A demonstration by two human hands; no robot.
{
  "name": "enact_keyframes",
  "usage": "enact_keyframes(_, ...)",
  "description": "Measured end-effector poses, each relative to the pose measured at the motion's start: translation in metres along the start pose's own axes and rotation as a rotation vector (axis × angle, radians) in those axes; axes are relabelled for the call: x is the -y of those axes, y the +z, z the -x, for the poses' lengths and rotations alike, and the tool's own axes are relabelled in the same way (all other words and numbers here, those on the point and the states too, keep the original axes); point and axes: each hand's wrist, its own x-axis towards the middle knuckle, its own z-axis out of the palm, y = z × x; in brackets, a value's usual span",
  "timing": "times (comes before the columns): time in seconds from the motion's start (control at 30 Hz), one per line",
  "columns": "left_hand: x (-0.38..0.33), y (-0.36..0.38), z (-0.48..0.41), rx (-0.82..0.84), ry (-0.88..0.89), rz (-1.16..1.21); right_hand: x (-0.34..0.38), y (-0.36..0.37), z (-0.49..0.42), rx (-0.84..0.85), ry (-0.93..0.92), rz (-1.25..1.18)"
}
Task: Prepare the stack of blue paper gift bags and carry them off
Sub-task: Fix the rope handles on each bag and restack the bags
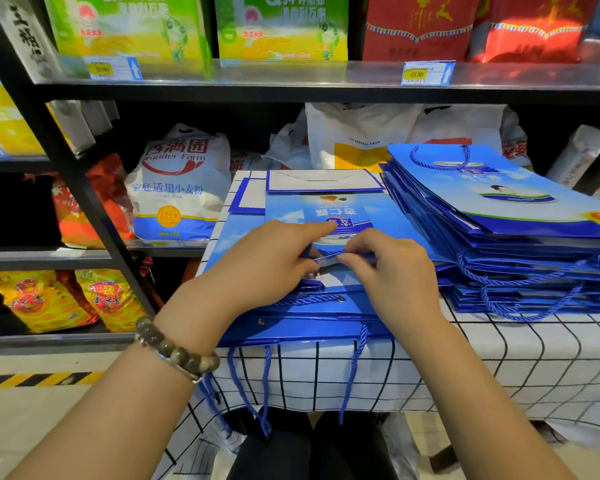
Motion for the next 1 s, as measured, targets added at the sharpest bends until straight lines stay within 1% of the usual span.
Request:
enact_keyframes(0.07,0.002,0.005,-0.001,-0.049,-0.017,-0.002,0.003,0.002,0.001,-0.033,-0.076,0.011)
enact_keyframes(0.17,0.004,0.010,-0.006,-0.041,-0.045,0.121,0.008,0.007,0.003,0.001,-0.259,0.170)
enact_keyframes(0.27,0.007,0.012,-0.012,-0.024,-0.069,0.196,0.010,0.012,0.002,-0.011,-0.321,0.261)
enact_keyframes(0.33,0.007,0.012,-0.013,-0.021,-0.066,0.224,0.009,0.015,0.001,-0.053,-0.370,0.306)
enact_keyframes(0.47,0.008,0.008,-0.012,-0.033,-0.103,0.319,0.007,0.019,0.003,-0.138,-0.466,0.302)
enact_keyframes(0.57,0.011,0.010,-0.011,-0.063,-0.138,0.398,0.006,0.019,0.008,-0.154,-0.493,0.229)
enact_keyframes(0.67,0.013,0.012,-0.010,-0.060,-0.145,0.435,0.005,0.019,0.012,-0.135,-0.494,0.168)
enact_keyframes(0.87,0.012,0.014,-0.009,-0.086,-0.117,0.416,0.002,0.019,0.014,-0.087,-0.515,0.113)
enact_keyframes(1.0,0.013,0.019,-0.006,-0.136,-0.110,0.440,0.001,0.018,0.015,-0.039,-0.500,0.048)
